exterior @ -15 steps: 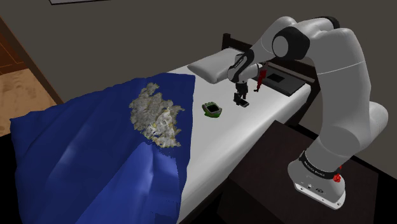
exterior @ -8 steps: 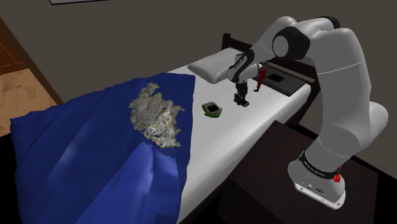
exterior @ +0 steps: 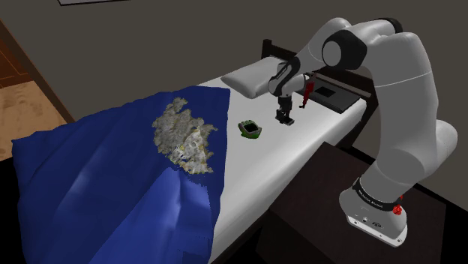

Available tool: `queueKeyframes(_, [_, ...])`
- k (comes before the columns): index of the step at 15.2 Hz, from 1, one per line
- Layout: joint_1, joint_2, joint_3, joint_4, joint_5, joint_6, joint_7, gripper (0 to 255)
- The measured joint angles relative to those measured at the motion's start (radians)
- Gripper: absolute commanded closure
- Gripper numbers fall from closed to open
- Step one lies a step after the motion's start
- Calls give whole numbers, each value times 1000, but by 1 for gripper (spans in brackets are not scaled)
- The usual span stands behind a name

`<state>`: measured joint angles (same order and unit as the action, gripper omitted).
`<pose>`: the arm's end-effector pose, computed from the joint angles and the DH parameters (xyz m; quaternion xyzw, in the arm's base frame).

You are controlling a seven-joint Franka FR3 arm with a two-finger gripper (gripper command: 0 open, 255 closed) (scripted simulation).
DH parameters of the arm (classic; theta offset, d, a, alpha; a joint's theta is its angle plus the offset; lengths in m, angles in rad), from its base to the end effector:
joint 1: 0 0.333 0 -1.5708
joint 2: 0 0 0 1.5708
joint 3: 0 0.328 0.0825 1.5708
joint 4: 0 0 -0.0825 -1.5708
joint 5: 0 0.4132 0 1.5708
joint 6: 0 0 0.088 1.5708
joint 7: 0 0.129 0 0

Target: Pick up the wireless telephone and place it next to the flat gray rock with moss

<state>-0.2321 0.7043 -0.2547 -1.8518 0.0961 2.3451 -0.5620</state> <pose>0.5633 -0.2962 0.0992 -0.9941 -0.0220 0.1066 0.0001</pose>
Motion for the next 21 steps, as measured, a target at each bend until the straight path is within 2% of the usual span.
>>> queueKeyframes(19, [29,-187,-37,-22,-45,-163,12,255])
queueKeyframes(21, [52,-207,-32,-48,-48,-158,38,255])
